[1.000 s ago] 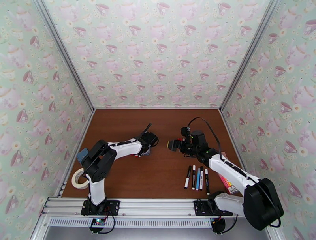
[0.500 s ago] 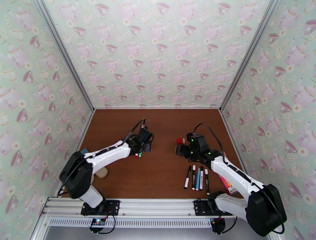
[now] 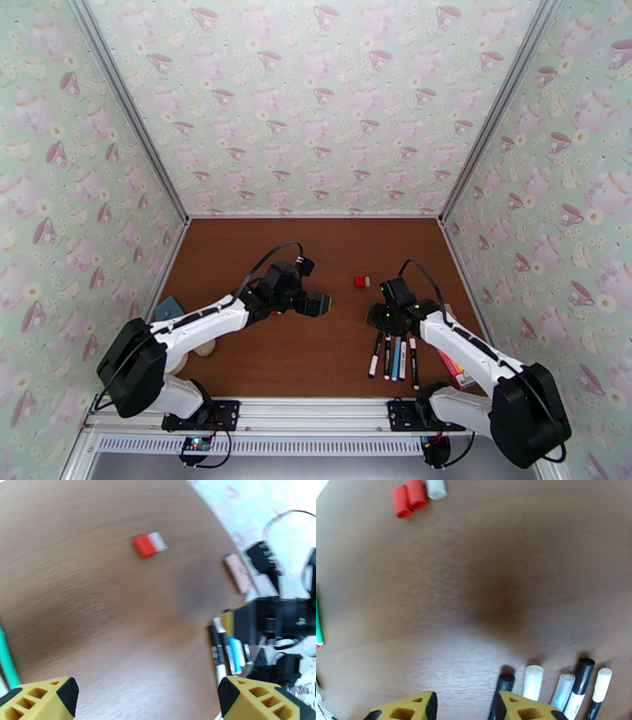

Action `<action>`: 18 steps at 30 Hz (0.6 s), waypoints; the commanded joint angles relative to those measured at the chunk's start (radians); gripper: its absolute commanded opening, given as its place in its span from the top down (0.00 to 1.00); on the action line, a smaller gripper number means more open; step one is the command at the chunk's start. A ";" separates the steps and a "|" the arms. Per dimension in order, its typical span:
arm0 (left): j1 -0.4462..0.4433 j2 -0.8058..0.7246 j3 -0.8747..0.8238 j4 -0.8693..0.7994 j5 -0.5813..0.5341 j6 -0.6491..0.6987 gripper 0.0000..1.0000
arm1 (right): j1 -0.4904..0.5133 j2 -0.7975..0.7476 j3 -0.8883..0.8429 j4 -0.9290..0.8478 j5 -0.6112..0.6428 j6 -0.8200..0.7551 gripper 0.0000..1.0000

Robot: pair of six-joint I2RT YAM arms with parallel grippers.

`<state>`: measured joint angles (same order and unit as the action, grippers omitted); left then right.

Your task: Open the pen caps

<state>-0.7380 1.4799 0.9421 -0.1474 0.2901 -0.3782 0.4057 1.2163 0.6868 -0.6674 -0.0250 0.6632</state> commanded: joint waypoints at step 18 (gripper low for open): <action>-0.015 -0.038 -0.023 0.075 0.089 0.007 0.00 | 0.012 0.059 -0.047 -0.047 0.044 0.041 0.64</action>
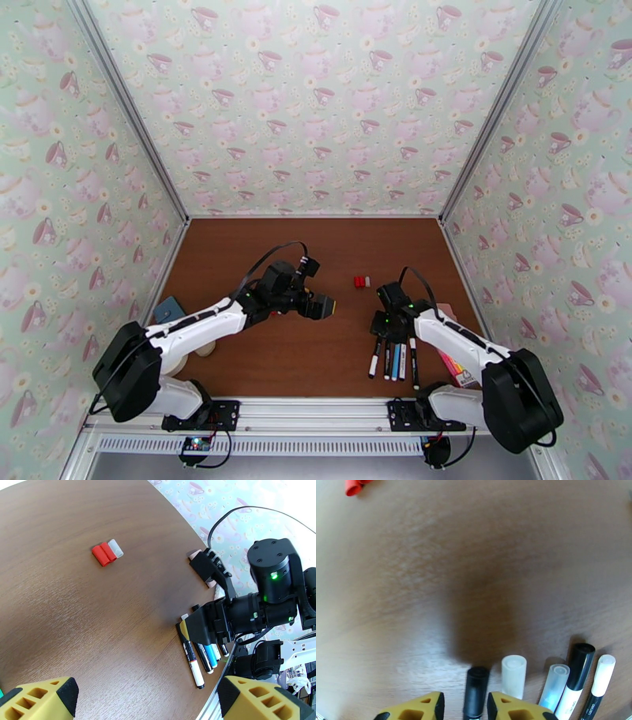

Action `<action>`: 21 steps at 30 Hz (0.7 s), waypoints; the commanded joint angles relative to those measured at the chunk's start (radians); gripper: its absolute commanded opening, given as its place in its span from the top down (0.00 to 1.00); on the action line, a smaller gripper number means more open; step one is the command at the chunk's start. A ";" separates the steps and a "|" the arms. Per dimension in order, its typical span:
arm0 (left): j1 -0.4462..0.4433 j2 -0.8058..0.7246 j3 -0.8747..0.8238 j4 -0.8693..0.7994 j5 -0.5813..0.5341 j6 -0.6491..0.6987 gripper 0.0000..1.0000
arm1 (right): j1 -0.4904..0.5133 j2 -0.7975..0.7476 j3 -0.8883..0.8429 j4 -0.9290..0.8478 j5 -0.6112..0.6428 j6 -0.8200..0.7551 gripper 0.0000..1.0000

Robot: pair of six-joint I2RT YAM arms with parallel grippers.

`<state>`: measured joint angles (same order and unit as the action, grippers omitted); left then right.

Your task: Open the pen caps

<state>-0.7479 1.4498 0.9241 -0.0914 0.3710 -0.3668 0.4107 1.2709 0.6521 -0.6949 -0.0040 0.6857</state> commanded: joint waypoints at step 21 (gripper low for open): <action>-0.018 -0.024 -0.020 0.049 -0.033 -0.005 0.00 | 0.042 0.104 -0.014 0.080 -0.006 0.046 0.70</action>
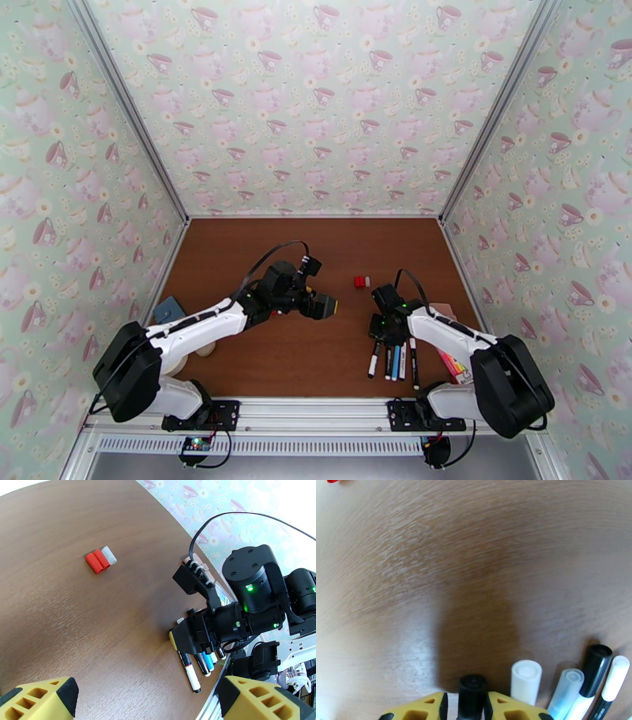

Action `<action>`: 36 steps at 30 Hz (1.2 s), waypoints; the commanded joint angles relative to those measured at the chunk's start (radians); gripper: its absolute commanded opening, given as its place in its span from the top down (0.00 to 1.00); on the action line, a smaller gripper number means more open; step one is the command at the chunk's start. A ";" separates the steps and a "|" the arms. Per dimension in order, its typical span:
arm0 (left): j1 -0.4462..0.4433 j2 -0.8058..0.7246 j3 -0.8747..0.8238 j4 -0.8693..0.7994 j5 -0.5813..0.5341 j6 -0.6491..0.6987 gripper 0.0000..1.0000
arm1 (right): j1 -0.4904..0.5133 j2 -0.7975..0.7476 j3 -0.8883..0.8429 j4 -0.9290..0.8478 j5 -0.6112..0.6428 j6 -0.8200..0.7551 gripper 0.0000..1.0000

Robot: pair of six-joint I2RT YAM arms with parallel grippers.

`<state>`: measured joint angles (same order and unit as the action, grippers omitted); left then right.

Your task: Open the pen caps

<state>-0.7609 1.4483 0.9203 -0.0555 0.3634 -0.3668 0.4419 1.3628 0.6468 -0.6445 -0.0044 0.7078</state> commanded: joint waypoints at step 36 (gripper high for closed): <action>-0.036 0.002 -0.140 0.339 0.090 -0.274 0.00 | 0.017 -0.192 0.098 0.616 -0.342 0.123 0.89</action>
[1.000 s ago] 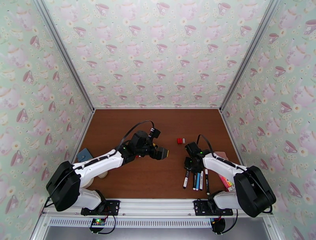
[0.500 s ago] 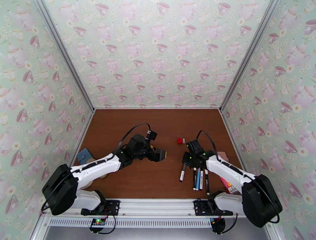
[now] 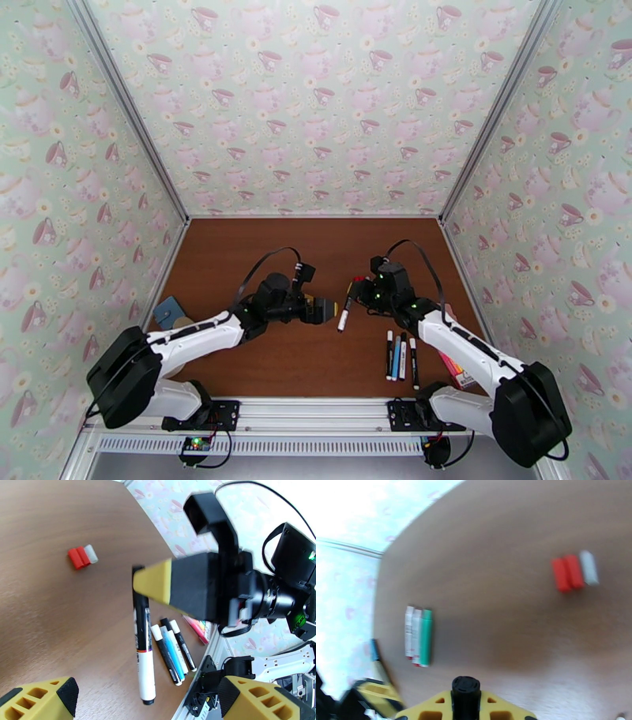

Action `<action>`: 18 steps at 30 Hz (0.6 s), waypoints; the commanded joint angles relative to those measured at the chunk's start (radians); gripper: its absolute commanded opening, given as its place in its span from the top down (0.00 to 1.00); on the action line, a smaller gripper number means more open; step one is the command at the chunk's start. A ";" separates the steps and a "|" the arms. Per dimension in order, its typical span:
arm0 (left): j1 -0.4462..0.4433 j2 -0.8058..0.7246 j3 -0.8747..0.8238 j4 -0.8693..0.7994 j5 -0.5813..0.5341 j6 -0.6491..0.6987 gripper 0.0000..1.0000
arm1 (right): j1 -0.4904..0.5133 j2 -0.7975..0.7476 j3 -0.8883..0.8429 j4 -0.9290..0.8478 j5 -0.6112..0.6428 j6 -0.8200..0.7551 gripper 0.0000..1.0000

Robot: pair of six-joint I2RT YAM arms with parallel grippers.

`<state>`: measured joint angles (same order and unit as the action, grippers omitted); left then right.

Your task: Open the pen caps

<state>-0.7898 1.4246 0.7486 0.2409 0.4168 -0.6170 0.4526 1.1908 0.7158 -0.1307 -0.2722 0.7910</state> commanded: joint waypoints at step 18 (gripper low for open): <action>-0.027 0.138 0.113 0.077 0.113 -0.032 0.35 | 0.006 -0.032 -0.001 0.267 -0.160 0.115 0.89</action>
<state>-0.8135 1.5497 0.8440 0.2844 0.5278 -0.6411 0.4526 1.1759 0.7158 0.1074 -0.4084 0.8879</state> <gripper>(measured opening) 0.662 0.150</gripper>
